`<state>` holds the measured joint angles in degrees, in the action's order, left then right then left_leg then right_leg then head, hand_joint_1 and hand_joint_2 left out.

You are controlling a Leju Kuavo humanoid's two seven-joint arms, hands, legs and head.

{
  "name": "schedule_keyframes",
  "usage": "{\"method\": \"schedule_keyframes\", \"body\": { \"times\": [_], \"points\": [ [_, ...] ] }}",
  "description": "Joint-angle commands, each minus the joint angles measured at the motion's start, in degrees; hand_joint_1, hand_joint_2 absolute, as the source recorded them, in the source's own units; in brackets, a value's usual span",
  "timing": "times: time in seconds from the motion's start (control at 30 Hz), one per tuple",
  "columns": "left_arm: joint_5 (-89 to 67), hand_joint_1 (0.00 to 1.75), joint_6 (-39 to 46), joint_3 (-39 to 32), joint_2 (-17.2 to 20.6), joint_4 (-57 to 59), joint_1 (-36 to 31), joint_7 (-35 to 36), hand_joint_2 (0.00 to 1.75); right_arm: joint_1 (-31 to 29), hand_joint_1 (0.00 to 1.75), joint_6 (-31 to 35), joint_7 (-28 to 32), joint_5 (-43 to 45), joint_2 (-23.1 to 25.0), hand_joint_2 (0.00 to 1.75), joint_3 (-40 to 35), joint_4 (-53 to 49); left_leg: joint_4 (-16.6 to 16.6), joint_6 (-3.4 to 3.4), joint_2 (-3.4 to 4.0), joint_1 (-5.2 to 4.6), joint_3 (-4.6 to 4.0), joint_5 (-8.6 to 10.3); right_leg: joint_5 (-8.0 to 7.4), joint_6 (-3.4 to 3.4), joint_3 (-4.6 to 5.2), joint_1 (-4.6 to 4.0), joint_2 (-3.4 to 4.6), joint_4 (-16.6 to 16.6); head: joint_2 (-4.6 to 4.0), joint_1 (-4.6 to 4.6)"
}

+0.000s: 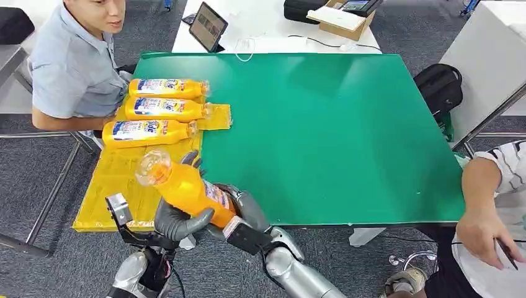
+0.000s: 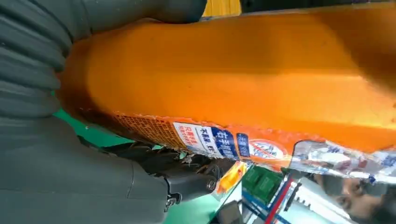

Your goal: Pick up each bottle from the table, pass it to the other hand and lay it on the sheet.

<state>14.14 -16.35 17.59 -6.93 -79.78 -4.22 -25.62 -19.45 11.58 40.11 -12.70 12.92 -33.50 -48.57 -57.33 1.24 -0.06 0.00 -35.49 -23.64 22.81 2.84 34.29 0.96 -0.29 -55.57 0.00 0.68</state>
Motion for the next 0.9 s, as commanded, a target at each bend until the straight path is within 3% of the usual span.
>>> {"method": "schedule_keyframes", "body": {
  "times": [0.03,0.07,0.1,0.17,0.2,0.53,0.57,0.77,0.83,0.9],
  "points": [
    [-4.3,0.10,2.9,5.7,1.9,7.5,-5.5,2.0,1.75,-4.1,1.52,2.5,-0.1,0.3,0.5,1.75,-8.9,5.8,0.0,-0.06,-0.08,0.03,0.15,-0.05,0.07,-0.09,-0.17,-0.03,-0.06,0.0,0.00,-0.02],
    [-4.8,1.68,3.4,5.9,2.0,8.2,-5.8,2.4,1.75,-4.3,1.50,3.1,-0.1,0.2,0.6,1.75,-9.2,6.0,0.0,-0.09,-0.08,0.06,0.25,-0.11,0.13,-0.14,-0.28,-0.07,-0.05,0.0,0.00,0.00],
    [-4.8,1.75,3.4,5.9,2.0,8.4,-5.9,2.4,1.75,-4.3,1.47,3.3,-0.1,0.3,0.6,1.75,-9.3,6.0,0.0,-0.08,-0.02,0.04,0.22,-0.09,0.10,-0.12,-0.23,-0.04,0.00,0.0,0.00,0.00],
    [-4.5,1.75,3.2,5.9,2.4,8.3,-5.8,2.2,1.75,-4.3,1.26,4.1,-0.1,0.8,0.6,1.75,-9.1,6.9,0.0,-0.07,-0.04,0.04,0.22,-0.08,0.09,-0.11,-0.24,-0.05,-0.02,0.0,0.00,0.00],
    [-4.5,1.75,3.3,5.9,2.6,8.0,-5.6,2.2,1.75,-4.3,0.00,4.6,-0.1,0.9,0.5,1.75,-9.1,7.1,0.0,-0.08,-0.03,0.05,0.28,-0.13,0.13,-0.14,-0.29,-0.06,-0.01,0.0,0.00,-0.02],
    [-3.1,1.75,5.3,3.8,2.5,7.3,-5.2,2.7,1.75,-4.0,0.00,8.0,-0.1,1.8,1.0,1.75,-7.6,8.6,0.0,-0.11,0.02,0.08,0.34,-0.17,0.15,-0.16,-0.35,-0.08,0.05,0.0,0.00,0.00],
    [-2.7,1.75,5.7,3.5,2.4,7.3,-5.2,2.8,1.75,-3.9,0.00,8.6,-0.1,1.7,1.0,0.00,-7.5,8.7,0.0,-0.07,0.02,0.02,0.19,-0.07,0.07,-0.10,-0.19,-0.03,0.04,0.0,0.00,0.00],
    [1.5,1.75,11.5,-3.2,2.9,7.2,-7.1,3.9,1.75,-2.0,0.00,13.4,-0.1,1.6,0.6,0.00,-6.3,7.8,0.0,-0.10,0.03,0.08,0.31,-0.16,0.14,-0.17,-0.32,-0.09,0.06,0.0,0.00,0.00],
    [0.6,1.75,18.8,-7.1,3.1,7.8,-8.7,3.6,1.75,-0.6,0.00,17.0,-0.1,1.3,0.1,0.00,-5.8,6.1,0.0,-0.07,-0.01,0.05,0.18,-0.06,0.06,-0.11,-0.20,-0.06,0.00,0.0,0.00,0.00],
    [0.8,1.75,18.4,-7.9,3.8,8.2,-9.5,3.6,1.75,-0.1,0.00,17.1,-0.1,1.4,-0.2,0.00,-6.0,5.6,0.0,-0.06,-0.06,0.05,0.09,-0.01,0.03,-0.08,-0.13,-0.05,-0.04,0.0,0.00,-0.04]
  ]
}}
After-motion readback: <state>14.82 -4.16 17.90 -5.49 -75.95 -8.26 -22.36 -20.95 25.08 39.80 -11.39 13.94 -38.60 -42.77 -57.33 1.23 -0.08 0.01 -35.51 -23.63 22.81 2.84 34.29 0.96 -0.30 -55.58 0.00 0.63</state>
